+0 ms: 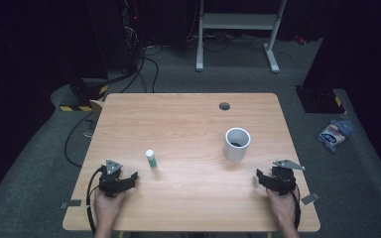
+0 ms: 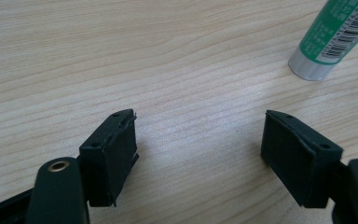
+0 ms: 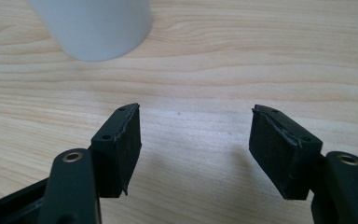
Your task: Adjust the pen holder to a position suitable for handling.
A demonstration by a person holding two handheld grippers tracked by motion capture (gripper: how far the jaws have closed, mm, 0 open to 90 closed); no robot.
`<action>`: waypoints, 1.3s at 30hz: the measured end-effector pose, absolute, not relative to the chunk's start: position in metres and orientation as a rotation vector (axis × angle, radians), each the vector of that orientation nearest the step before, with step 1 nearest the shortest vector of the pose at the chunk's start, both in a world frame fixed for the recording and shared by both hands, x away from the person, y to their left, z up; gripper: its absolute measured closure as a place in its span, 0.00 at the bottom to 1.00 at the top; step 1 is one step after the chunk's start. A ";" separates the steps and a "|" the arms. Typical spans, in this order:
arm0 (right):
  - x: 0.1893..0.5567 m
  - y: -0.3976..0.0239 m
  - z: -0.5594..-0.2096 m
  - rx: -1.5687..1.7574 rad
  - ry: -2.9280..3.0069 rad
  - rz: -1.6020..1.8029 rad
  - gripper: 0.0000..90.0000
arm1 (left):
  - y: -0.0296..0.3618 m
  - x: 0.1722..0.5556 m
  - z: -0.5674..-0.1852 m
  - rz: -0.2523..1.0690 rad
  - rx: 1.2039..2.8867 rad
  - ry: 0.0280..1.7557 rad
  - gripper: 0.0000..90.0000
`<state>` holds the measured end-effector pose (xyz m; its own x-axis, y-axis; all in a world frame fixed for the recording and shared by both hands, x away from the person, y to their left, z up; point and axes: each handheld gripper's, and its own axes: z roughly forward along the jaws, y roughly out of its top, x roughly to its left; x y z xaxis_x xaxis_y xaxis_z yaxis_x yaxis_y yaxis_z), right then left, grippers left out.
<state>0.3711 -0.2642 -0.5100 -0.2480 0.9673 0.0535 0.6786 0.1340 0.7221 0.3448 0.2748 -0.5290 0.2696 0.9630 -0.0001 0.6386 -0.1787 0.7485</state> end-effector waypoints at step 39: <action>0.421 -0.240 -0.439 1.456 1.977 1.153 0.58 | 0.275 0.345 -0.529 0.651 1.902 1.444 0.30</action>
